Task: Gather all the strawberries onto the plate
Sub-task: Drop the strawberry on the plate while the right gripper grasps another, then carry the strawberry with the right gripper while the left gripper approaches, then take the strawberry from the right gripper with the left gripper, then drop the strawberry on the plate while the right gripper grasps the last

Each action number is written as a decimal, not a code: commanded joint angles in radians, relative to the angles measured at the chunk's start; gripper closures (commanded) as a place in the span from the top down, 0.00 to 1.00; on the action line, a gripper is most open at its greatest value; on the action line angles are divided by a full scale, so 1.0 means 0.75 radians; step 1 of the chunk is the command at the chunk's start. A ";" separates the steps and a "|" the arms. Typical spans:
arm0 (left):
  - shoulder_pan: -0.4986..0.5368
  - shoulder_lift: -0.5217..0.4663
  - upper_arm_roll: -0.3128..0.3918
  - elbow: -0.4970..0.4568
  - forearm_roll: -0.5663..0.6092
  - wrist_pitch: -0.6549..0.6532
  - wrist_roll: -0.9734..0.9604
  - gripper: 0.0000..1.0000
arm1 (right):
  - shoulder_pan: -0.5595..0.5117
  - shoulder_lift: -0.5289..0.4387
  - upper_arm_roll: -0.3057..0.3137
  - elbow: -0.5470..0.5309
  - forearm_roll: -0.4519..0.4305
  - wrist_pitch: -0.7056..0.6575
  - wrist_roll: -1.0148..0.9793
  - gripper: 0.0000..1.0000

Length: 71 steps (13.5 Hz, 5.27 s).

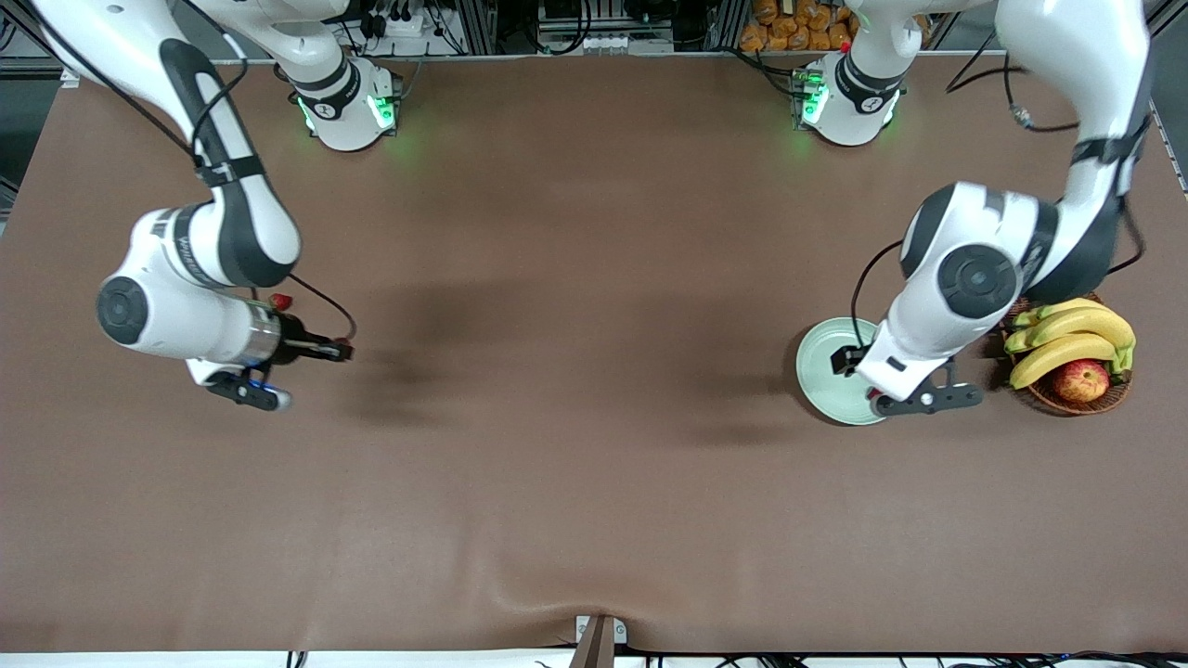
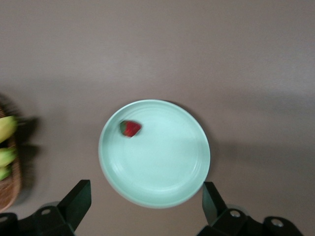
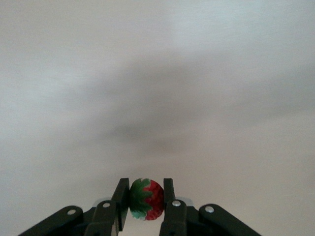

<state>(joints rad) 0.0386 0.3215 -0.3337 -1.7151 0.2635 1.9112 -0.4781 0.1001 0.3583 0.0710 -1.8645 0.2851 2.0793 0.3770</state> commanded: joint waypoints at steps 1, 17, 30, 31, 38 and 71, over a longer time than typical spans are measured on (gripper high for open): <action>0.008 0.001 -0.007 0.167 -0.091 -0.218 0.009 1.00 | 0.142 0.140 -0.005 0.205 0.096 -0.036 0.257 0.00; -0.125 0.060 -0.048 0.201 -0.163 -0.049 -0.180 1.00 | 0.889 0.698 -0.007 0.580 0.184 0.704 1.203 0.49; -0.360 0.289 -0.044 -0.059 -0.092 0.413 -0.520 1.00 | 0.520 0.294 -0.078 0.570 0.117 -0.117 0.889 1.00; -0.415 0.326 -0.044 -0.041 -0.055 0.436 -0.573 1.00 | 0.468 0.253 -0.078 0.565 0.117 -0.191 0.852 1.00; -0.693 0.586 -0.023 0.208 0.140 0.442 -0.798 0.89 | 0.223 0.030 -0.078 0.402 -0.130 -0.424 0.431 1.00; 0.323 0.165 -0.236 -0.317 0.174 0.293 0.003 1.00 | -0.009 -0.112 -0.485 -0.776 -0.198 0.547 -0.848 0.61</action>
<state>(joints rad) 0.2380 0.4716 -0.4936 -1.9446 0.3762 2.1260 -0.4744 0.0976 0.2722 -0.2951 -2.4258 0.1356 2.4430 -0.2253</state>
